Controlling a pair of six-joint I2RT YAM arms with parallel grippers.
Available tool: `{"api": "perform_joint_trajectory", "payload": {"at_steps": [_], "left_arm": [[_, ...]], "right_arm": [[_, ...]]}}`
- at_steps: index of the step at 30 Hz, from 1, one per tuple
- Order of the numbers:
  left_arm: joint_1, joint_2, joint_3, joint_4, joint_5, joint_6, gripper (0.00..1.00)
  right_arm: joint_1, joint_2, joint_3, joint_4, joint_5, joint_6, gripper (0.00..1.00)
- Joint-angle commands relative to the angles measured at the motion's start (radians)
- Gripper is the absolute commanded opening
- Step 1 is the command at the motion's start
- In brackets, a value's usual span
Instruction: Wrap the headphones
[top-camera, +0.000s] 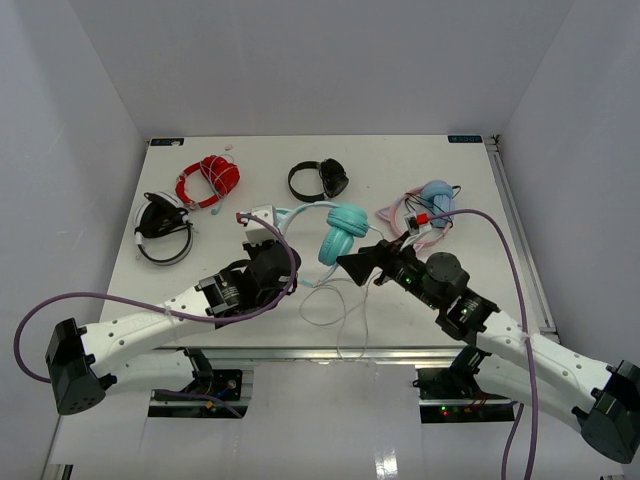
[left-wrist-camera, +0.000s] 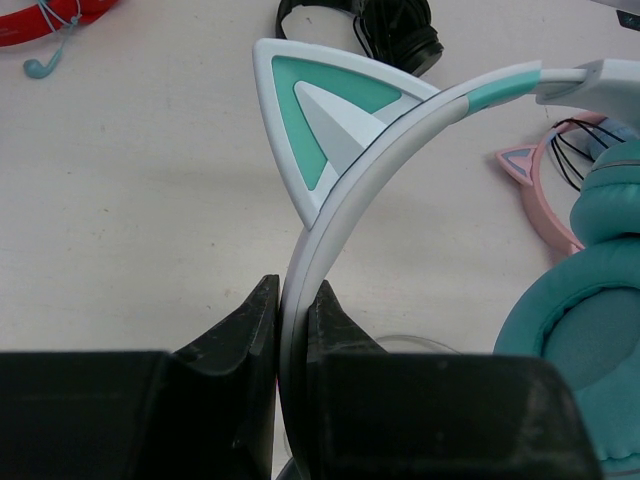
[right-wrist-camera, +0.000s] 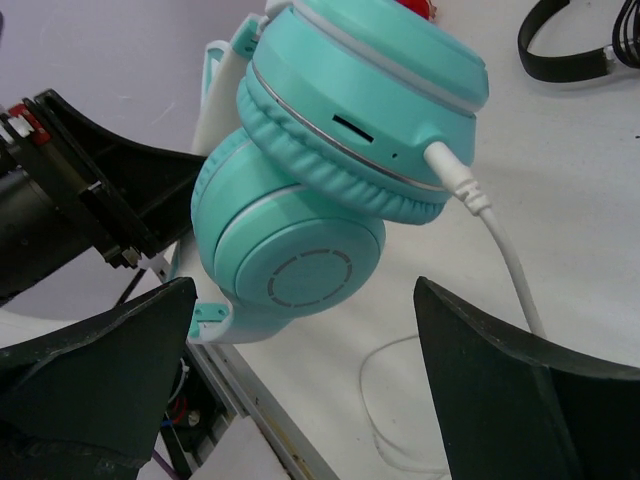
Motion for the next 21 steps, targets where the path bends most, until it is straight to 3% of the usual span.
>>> {"api": "perform_joint_trajectory", "payload": {"at_steps": [1,9,10,18,21], "left_arm": [[-0.002,-0.029,0.008,0.084,0.024,-0.064,0.0],[-0.002,-0.023,-0.004,0.094,0.029,-0.091,0.0],[-0.002,-0.022,-0.004,0.095,0.026,-0.104,0.0],[0.0,-0.004,0.068,0.027,0.037,-0.251,0.0],[0.001,0.036,0.11,0.006,0.025,-0.292,0.0]], "right_arm": [[0.005,0.019,-0.019,0.191,0.026,0.053,0.96],[0.006,0.075,-0.043,0.337,0.053,0.063,0.98],[0.006,0.084,-0.039,0.348,0.057,0.065,0.92],[0.025,0.067,-0.109,0.42,0.124,0.068,0.16],[0.041,0.063,-0.122,0.45,0.142,0.065,0.08]]}}
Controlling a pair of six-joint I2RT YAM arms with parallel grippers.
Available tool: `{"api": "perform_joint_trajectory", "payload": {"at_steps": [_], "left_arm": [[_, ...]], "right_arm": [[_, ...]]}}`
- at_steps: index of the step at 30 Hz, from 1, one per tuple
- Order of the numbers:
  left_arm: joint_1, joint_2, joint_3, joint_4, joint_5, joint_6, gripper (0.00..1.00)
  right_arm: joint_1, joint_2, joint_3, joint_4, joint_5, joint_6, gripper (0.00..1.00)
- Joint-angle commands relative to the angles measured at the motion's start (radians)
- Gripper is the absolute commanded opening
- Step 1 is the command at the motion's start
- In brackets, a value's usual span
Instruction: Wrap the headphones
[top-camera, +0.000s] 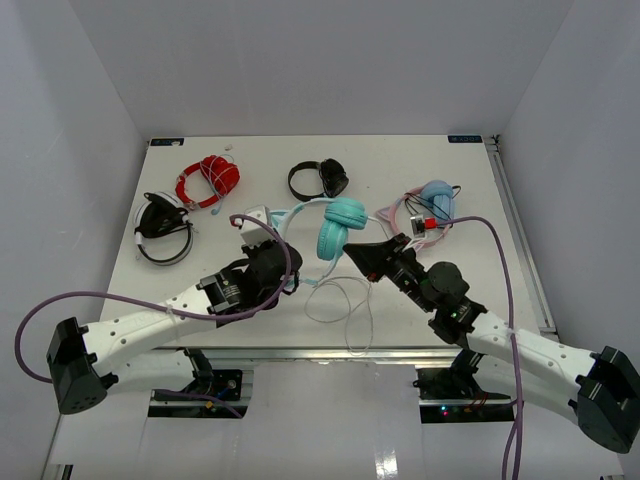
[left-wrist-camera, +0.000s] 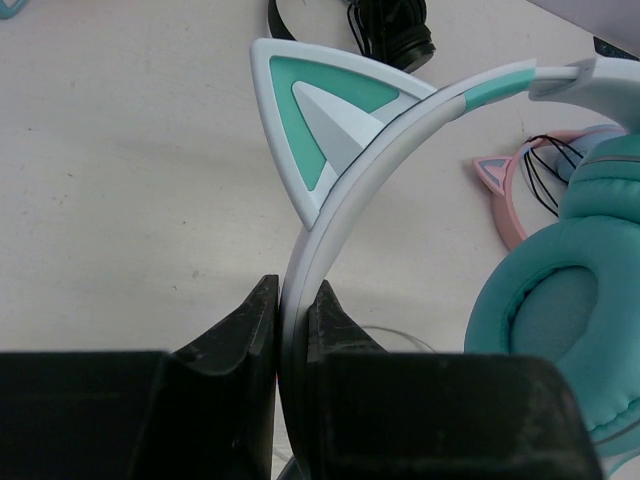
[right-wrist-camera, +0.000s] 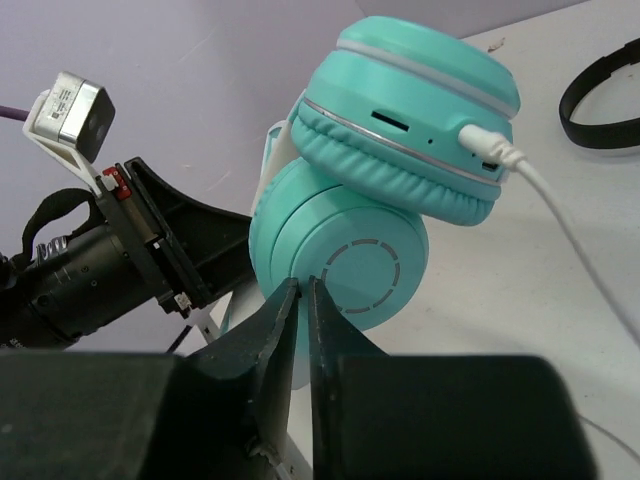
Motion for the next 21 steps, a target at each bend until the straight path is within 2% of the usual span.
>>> {"api": "perform_joint_trajectory", "payload": {"at_steps": [1,6,9,11,17,21], "left_arm": [[-0.005,0.034,0.109,0.045,-0.004,-0.121,0.0],[-0.005,0.073,0.161,0.044,-0.046,-0.044,0.0],[-0.005,0.083,0.167,0.021,-0.103,-0.004,0.0],[-0.005,0.082,0.164,0.003,-0.117,0.02,0.0],[-0.005,0.072,0.13,0.016,-0.068,0.132,0.0],[-0.005,0.071,0.118,0.002,-0.009,0.195,0.0]], "right_arm": [[0.026,-0.01,-0.023,0.088,0.078,-0.011,0.08],[0.067,-0.05,0.006,-0.014,0.139,-0.071,0.08],[0.105,-0.062,0.117,-0.312,0.293,-0.145,0.08],[0.125,-0.064,0.186,-0.428,0.334,-0.196,0.08],[0.131,-0.087,0.297,-0.6,0.291,-0.31,0.08],[0.134,-0.022,0.449,-0.731,0.25,-0.373,0.08]]}}
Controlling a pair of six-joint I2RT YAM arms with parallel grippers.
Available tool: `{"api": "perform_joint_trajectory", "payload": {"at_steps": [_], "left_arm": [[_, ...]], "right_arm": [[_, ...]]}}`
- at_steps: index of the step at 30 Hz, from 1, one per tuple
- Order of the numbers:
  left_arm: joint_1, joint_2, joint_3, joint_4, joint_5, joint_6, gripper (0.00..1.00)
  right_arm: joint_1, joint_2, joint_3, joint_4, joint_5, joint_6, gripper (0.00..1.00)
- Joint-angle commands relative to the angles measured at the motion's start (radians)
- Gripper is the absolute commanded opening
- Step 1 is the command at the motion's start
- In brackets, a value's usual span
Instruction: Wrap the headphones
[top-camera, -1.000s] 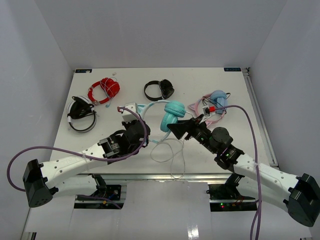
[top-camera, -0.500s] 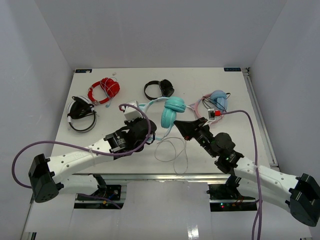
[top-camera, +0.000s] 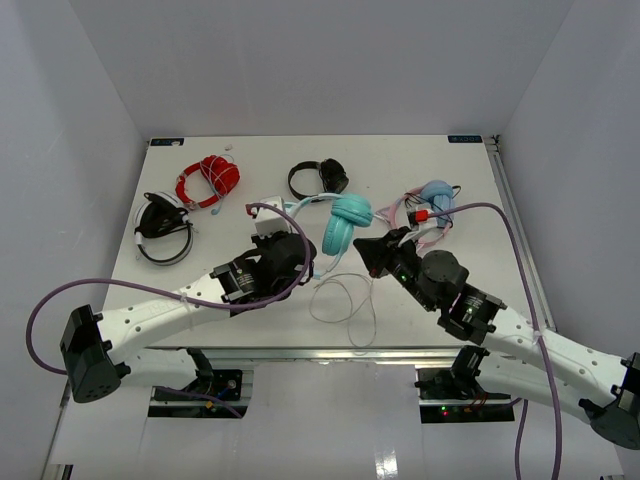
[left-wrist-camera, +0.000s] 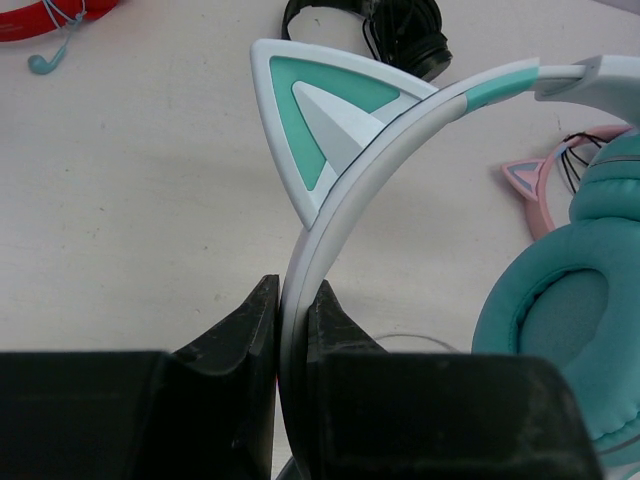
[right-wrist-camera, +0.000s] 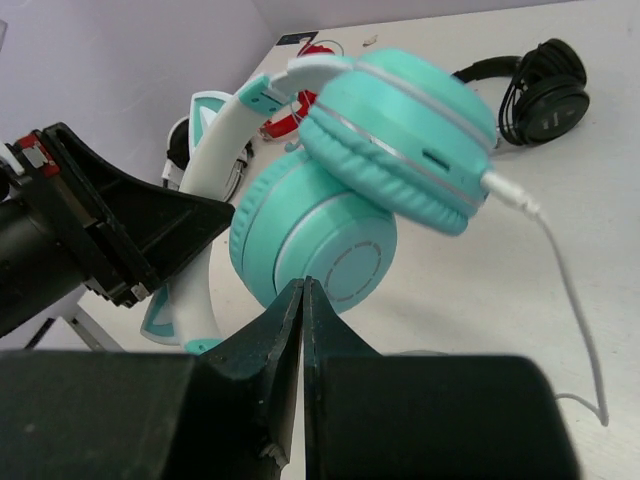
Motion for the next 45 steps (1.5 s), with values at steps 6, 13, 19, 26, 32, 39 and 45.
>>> {"api": "perform_joint_trajectory", "payload": {"at_steps": [6,13,19,26,32,39,45], "left_arm": [[-0.004,-0.052,-0.013,0.052,0.146,0.166,0.0],[-0.004,-0.084,-0.043,0.08,0.219,0.205,0.0],[-0.004,-0.116,-0.049,0.067,0.158,0.187,0.0],[-0.003,-0.096,0.0,-0.009,0.064,0.113,0.0],[0.01,-0.05,0.066,-0.111,-0.014,0.01,0.0],[0.017,-0.028,0.084,-0.153,-0.066,-0.091,0.0],[0.017,-0.071,0.023,-0.08,-0.058,-0.157,0.0]], "right_arm": [[0.007,0.211,0.334,-0.269,-0.155,-0.231,0.08],[0.005,0.401,0.462,-0.376,-0.193,-0.276,0.08],[0.005,0.452,0.443,-0.427,-0.165,-0.274,0.08],[0.006,0.467,0.401,-0.473,-0.19,-0.266,0.08],[0.007,0.43,0.358,-0.485,-0.201,-0.266,0.08],[0.008,0.392,0.325,-0.482,-0.209,-0.264,0.08],[0.021,0.374,0.281,-0.388,-0.21,-0.208,0.08]]}}
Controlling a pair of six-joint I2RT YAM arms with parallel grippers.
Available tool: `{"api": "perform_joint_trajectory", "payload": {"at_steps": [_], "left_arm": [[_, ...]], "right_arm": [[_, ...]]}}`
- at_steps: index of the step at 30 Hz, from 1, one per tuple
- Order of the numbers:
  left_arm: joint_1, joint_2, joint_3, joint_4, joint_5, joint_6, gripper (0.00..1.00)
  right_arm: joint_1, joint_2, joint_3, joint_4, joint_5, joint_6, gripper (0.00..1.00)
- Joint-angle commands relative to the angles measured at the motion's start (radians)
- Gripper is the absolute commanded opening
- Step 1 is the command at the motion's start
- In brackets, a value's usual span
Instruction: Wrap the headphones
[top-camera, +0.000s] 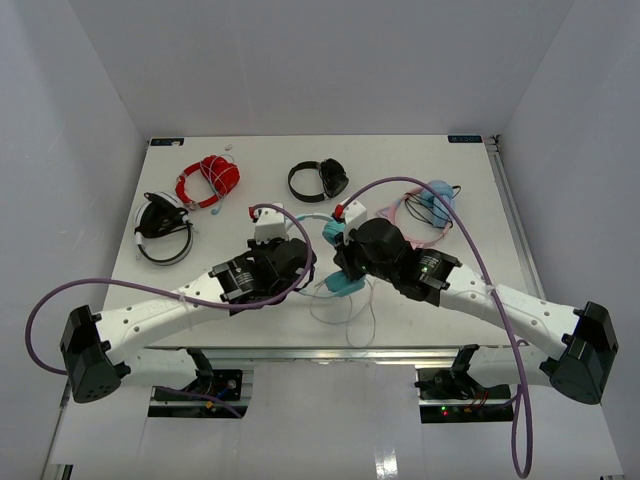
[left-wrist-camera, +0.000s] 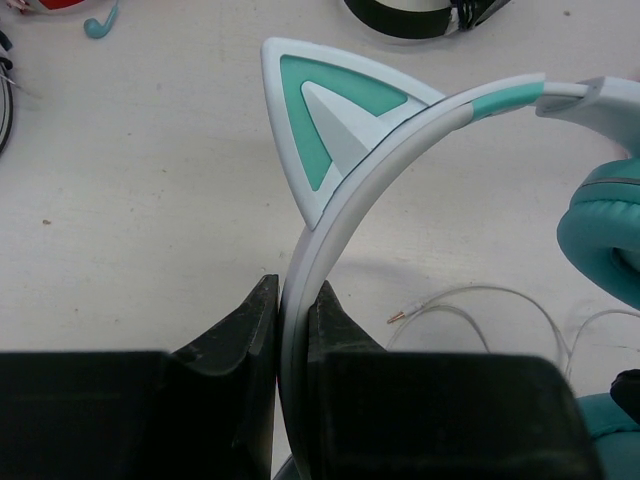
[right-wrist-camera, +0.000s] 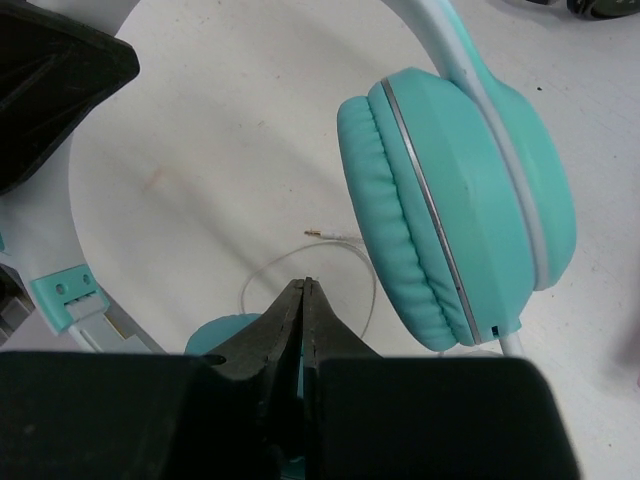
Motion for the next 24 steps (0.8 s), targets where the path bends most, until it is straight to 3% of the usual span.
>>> {"api": "perform_joint_trajectory", "payload": {"at_steps": [1,6,14,22,24], "left_arm": [[0.009,-0.082,-0.015,0.186,-0.056,-0.108,0.0],[0.009,-0.095,-0.075,0.311,0.027,-0.024,0.0],[0.009,-0.135,-0.129,0.299,0.043,0.017,0.0],[0.009,-0.187,-0.142,0.283,0.066,0.079,0.0],[0.009,-0.189,-0.145,0.284,0.075,0.101,0.0]], "right_arm": [[0.015,-0.02,-0.032,0.051,-0.017,0.048,0.08],[0.015,0.011,0.015,0.076,0.032,0.086,0.08],[0.014,-0.034,0.099,0.046,0.209,0.065,0.08],[0.012,-0.171,0.095,0.021,0.244,0.007,0.08],[0.012,-0.218,0.076,0.02,0.248,-0.015,0.14]]}}
